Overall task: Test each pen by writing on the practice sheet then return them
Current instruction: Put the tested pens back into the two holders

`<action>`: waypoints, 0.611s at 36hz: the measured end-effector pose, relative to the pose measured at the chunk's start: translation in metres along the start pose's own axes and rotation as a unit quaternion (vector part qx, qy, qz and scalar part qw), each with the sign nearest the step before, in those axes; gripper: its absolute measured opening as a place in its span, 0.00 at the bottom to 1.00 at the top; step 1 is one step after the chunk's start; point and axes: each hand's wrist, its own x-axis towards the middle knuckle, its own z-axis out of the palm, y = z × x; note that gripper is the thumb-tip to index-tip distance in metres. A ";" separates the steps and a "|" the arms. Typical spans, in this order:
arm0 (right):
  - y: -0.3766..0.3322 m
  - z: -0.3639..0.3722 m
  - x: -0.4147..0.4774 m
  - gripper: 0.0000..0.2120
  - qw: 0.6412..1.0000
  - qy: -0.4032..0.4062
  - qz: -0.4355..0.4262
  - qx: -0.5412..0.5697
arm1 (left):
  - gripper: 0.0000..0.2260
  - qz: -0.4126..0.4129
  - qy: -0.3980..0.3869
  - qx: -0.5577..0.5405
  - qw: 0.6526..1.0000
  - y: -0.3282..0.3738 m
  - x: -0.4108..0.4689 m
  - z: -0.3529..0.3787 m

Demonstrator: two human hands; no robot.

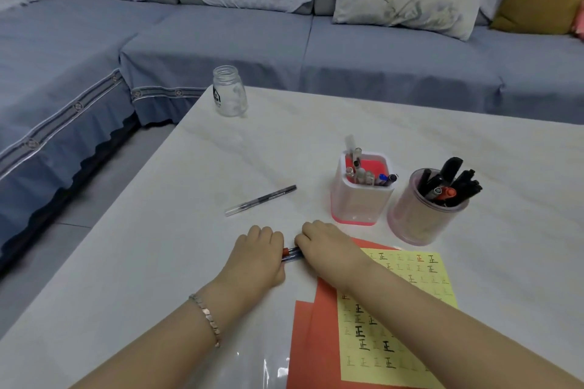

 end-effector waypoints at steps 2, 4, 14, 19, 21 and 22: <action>0.001 -0.004 -0.003 0.06 1.000 -0.012 0.005 -0.002 | 0.20 0.006 0.005 -0.017 1.000 0.001 0.001 0.001; 0.002 -0.012 -0.007 0.10 0.999 -0.021 0.011 0.037 | 0.18 0.007 0.010 -0.026 1.000 0.006 0.000 -0.012; 0.019 -0.047 -0.061 0.13 0.941 -0.002 0.072 0.330 | 0.15 -0.072 0.030 -0.580 0.811 0.021 -0.009 -0.068; 0.019 -0.051 -0.087 0.07 0.769 0.001 0.120 0.628 | 0.15 -0.087 -0.006 -0.744 0.663 0.048 -0.012 -0.088; 0.017 -0.056 -0.094 0.11 0.735 -0.023 0.134 0.664 | 0.10 -0.088 -0.004 -0.760 0.644 0.057 -0.012 -0.089; 0.016 -0.058 -0.097 0.11 0.731 -0.036 0.137 0.668 | 0.08 -0.089 -0.005 -0.763 0.640 0.060 -0.011 -0.089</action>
